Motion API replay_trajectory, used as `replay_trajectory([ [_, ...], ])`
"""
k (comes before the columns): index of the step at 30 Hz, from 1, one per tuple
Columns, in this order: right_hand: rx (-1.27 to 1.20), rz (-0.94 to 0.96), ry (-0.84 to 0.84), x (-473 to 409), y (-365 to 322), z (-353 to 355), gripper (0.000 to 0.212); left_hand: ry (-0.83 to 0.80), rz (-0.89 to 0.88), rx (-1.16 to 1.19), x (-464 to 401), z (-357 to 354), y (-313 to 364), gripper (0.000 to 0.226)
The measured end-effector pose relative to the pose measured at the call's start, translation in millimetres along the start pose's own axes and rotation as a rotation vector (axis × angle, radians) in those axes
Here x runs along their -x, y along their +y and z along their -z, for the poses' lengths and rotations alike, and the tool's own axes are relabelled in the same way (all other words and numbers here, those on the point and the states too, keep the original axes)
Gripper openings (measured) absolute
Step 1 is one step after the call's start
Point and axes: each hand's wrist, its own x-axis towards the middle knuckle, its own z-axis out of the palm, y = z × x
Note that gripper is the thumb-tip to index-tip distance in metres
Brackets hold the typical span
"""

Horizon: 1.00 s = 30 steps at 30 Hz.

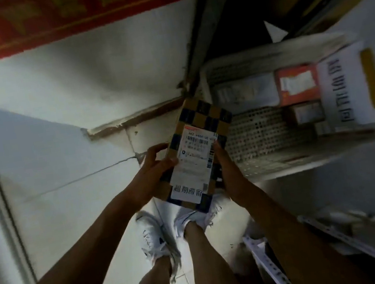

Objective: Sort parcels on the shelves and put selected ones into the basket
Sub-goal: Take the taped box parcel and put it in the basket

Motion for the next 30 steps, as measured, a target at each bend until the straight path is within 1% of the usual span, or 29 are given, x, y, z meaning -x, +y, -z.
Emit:
replay_trajectory([
  [2, -0.081, -0.005, 0.039, 0, -3, 28, 0.047, -0.056, -0.004, -0.091, -18, -25, 19, 0.046],
  [3, -0.115, 0.002, 0.053, -1, 0, 42, 0.044, -0.081, -0.011, -0.136, -28, -38, 25, 0.054],
  [4, -0.143, 0.015, 0.071, -1, 1, 55, 0.047, -0.095, -0.01, -0.17, -36, -52, 32, 0.066],
  [5, -0.172, 0.03, 0.088, -1, 4, 67, 0.051, -0.107, -0.011, -0.205, -45, -63, 36, 0.072],
  [7, -0.243, 0.032, 0.121, -3, 12, 91, 0.054, -0.143, 0.0, -0.287, -63, -88, 44, 0.073],
  [9, -0.309, 0.021, 0.167, -3, 17, 114, 0.06, -0.2, 0.027, -0.347, -82, -115, 47, 0.063],
  [11, -0.357, 0.014, 0.202, -5, 23, 140, 0.068, -0.234, 0.043, -0.41, -106, -145, 50, 0.042],
  [12, -0.374, 0.013, 0.227, -6, 25, 154, 0.064, -0.242, 0.06, -0.452, -121, -160, 53, 0.035],
  [14, -0.461, -0.012, 0.255, -11, 28, 179, 0.046, -0.28, 0.096, -0.525, -151, -189, 58, 0.032],
  [15, -0.492, -0.045, 0.278, -15, 30, 191, 0.044, -0.318, 0.108, -0.566, -168, -200, 56, 0.033],
  [17, -0.577, -0.096, 0.334, -28, 31, 209, 0.054, -0.347, 0.13, -0.638, -198, -223, 50, 0.036],
  [18, -0.629, -0.123, 0.373, -37, 32, 218, 0.053, -0.326, 0.139, -0.652, -214, -233, 47, 0.04],
  [19, -0.662, -0.139, 0.426, -51, 33, 227, 0.045, -0.298, 0.145, -0.67, -232, -245, 46, 0.049],
  [20, -0.68, -0.141, 0.485, -66, 32, 237, 0.039, -0.282, 0.137, -0.71, -250, -257, 47, 0.068],
  [21, -0.687, -0.135, 0.523, -86, 35, 248, 0.041, -0.287, 0.162, -0.773, -271, -267, 48, 0.091],
  [22, -0.696, -0.137, 0.534, -108, 40, 260, 0.047, -0.3, 0.223, -0.827, -293, -274, 48, 0.105],
  [23, -0.719, -0.131, 0.563, -131, 41, 269, 0.054, -0.304, 0.305, -0.888, -314, -279, 47, 0.1],
  [24, -0.741, -0.13, 0.589, -151, 41, 278, 0.059, -0.295, 0.403, -0.923, -333, -282, 47, 0.084],
  [25, -0.753, -0.127, 0.627, -169, 43, 284, 0.064, -0.274, 0.49, -0.919, -351, -284, 44, 0.07],
  [26, -0.773, -0.123, 0.649, -190, 50, 291, 0.073, -0.258, 0.538, -0.883, -370, -285, 39, 0.065],
  [28, -0.786, -0.141, 0.69, -246, 86, 301, 0.098, -0.297, 0.532, -0.88, -406, -285, 22, 0.066],
  [29, -0.78, -0.152, 0.687, -266, 96, 305, 0.098, -0.317, 0.488, -0.877, -422, -288, 14, 0.063],
  [30, -0.803, -0.137, 0.69, -276, 95, 309, 0.085, -0.309, 0.425, -0.869, -439, -288, 5, 0.057],
])
